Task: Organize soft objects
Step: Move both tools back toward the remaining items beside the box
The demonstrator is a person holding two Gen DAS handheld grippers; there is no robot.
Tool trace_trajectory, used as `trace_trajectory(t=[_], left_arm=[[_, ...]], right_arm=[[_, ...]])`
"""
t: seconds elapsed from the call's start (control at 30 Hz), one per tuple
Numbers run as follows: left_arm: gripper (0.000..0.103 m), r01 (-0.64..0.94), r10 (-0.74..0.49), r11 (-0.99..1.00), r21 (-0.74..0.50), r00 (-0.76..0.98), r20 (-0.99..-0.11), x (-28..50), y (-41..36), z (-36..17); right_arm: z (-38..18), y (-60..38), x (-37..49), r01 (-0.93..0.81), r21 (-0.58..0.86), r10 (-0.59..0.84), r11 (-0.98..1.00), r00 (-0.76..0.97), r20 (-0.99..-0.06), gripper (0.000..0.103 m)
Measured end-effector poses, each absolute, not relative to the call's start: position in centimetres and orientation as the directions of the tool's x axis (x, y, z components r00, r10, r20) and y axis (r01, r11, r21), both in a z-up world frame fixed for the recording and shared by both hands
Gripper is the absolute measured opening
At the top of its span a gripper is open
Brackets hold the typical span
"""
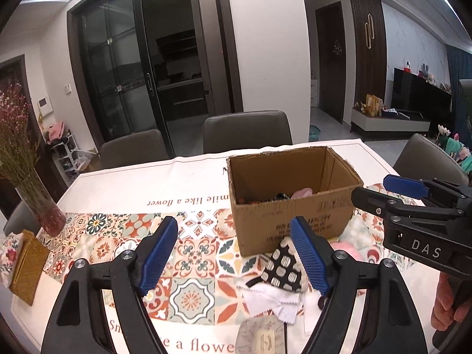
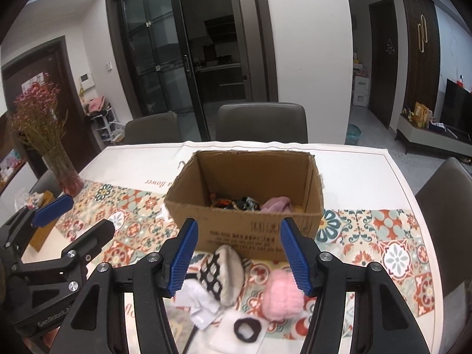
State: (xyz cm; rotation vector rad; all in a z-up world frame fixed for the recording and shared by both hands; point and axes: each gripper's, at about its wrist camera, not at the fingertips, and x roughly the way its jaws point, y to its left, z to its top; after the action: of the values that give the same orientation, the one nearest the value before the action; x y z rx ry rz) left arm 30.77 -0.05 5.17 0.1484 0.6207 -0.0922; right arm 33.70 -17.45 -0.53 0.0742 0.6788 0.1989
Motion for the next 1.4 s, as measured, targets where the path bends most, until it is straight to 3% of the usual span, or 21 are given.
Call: trace_trajectory(t=[0.53, 1.1, 1.4], left_arm=[[0.079, 0.14, -0.031, 0.98, 0.145, 0.813, -0.581, 23.9, 1.4, 2.6], [0.079, 0.164, -0.078, 0.982, 0.091, 0.799, -0.597, 19.9, 2.3, -1.5], [0.079, 0.187, -0.09, 0.977, 0.1, 0.793, -0.602, 19.1, 2.2, -4.1]], right_arm=[[-3.4, -16.1, 27.2, -0.174, 0.11, 0.206, 0.978, 0.776, -0.596, 0.059], [-5.8, -15.2, 22.6, -0.165, 0.057, 0.17, 0.985, 0.828, -0.534, 0.059], [-8.8, -14.9, 21.9, -0.161, 0.048, 0.159, 0.986, 0.808, -0.567, 0.059]])
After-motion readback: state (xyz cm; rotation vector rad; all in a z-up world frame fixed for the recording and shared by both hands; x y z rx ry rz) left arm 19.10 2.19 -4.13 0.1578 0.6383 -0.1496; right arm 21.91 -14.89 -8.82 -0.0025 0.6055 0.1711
